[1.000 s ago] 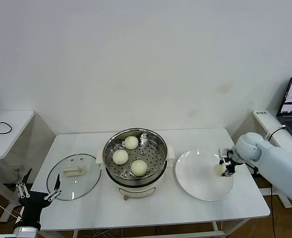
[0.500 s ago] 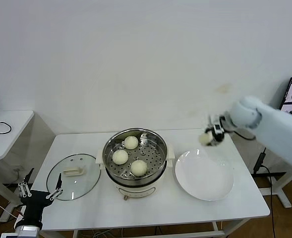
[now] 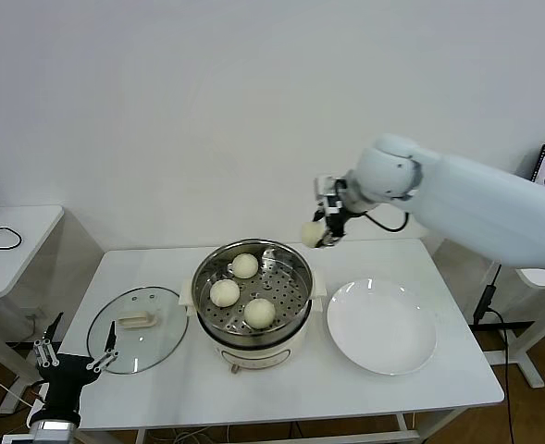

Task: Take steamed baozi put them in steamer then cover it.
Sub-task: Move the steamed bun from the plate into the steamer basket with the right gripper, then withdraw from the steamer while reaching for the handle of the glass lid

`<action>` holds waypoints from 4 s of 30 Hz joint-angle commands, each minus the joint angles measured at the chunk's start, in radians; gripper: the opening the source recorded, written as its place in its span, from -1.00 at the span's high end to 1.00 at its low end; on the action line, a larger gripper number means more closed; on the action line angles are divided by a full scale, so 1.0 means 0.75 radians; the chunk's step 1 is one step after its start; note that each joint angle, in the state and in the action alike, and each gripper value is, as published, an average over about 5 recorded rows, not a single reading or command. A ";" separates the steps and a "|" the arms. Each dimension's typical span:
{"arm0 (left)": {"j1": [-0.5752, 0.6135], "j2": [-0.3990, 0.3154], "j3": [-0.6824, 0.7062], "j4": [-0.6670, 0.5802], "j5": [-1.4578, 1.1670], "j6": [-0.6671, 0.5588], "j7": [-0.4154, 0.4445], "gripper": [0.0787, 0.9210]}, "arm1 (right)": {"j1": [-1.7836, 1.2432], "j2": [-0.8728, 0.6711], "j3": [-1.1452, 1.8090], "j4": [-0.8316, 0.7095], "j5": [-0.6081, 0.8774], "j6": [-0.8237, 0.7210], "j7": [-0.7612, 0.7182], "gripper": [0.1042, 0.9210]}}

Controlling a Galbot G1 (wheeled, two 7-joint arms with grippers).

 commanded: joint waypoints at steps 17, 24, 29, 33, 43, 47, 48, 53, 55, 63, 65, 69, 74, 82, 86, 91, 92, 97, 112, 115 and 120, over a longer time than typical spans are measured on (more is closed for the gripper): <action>0.003 -0.008 -0.024 -0.008 -0.004 0.004 0.001 -0.77 | -0.325 0.284 -0.024 -0.148 0.054 -0.141 0.211 -0.16; 0.008 -0.008 -0.027 -0.010 -0.005 0.003 0.000 -0.77 | -0.333 0.311 -0.016 -0.163 0.046 -0.141 0.219 -0.16; 0.007 -0.008 -0.029 -0.010 -0.007 0.003 0.000 -0.77 | -0.317 0.303 -0.016 -0.154 0.034 -0.141 0.213 -0.16; 0.001 -0.006 -0.026 -0.005 -0.008 0.003 0.000 -0.77 | -0.278 0.267 -0.017 -0.123 0.027 -0.139 0.165 -0.30; -0.021 0.018 -0.023 0.019 -0.030 0.004 0.005 -0.77 | -0.152 0.056 0.117 0.049 0.080 -0.099 0.139 -0.75; -0.031 0.024 -0.012 0.039 -0.041 0.001 0.008 -0.77 | -0.228 -0.076 0.214 0.191 0.166 -0.105 0.311 -0.76; -0.033 0.025 -0.009 0.044 -0.042 0.000 0.009 -0.77 | -0.268 -0.107 0.245 0.226 0.198 -0.097 0.389 -0.76; -0.046 0.033 0.002 0.064 -0.066 -0.024 0.011 -0.77 | -0.601 -0.260 0.506 0.373 0.389 0.044 0.906 -0.76; -0.053 0.031 0.005 0.073 -0.079 -0.044 0.012 -0.77 | -0.782 -0.306 0.649 0.413 0.410 0.124 1.044 -0.76; -0.069 -0.004 0.035 0.098 -0.096 -0.086 -0.004 -0.77 | -1.628 -0.280 1.409 0.482 0.240 0.577 1.255 -0.76; -0.068 -0.015 0.043 0.103 -0.102 -0.093 -0.012 -0.77 | -1.793 -0.220 1.563 0.478 0.201 0.691 1.264 -0.76; -0.065 -0.032 0.056 0.132 -0.086 -0.112 -0.024 -0.77 | -2.091 -0.069 1.912 0.479 0.151 0.901 1.216 -0.76; -0.078 -0.042 0.052 0.216 0.138 -0.187 -0.037 -0.77 | -2.349 0.160 2.255 0.503 0.153 0.996 1.099 -0.76; -0.048 0.022 -0.029 0.318 0.885 -0.241 -0.032 -0.77 | -2.647 0.328 2.509 0.525 0.196 0.996 1.015 -0.76; -0.040 0.088 -0.075 0.378 1.190 -0.261 -0.043 -0.77 | -2.739 0.367 2.563 0.547 0.185 0.993 1.009 -0.76; -0.108 0.152 -0.046 0.503 1.417 -0.289 -0.052 -0.77 | -2.794 0.399 2.590 0.551 0.164 0.999 1.011 -0.76; -0.126 0.158 -0.034 0.523 1.439 -0.292 -0.056 -0.77 | -2.801 0.404 2.594 0.550 0.163 1.001 1.011 -0.76; -0.242 0.193 0.041 0.632 1.496 -0.288 -0.050 -0.77 | -2.826 0.424 2.614 0.564 0.164 1.000 1.016 -0.76; -0.603 0.283 0.175 0.925 1.473 -0.294 -0.024 -0.77 | -2.912 0.516 2.650 0.637 0.133 1.004 1.021 -0.76; -0.644 0.288 0.204 0.963 1.463 -0.295 -0.023 -0.77 | -2.917 0.531 2.658 0.638 0.129 1.004 1.022 -0.76; -0.708 0.286 0.252 1.024 1.455 -0.296 -0.016 -0.77 | -2.920 0.549 2.662 0.637 0.119 1.002 1.021 -0.76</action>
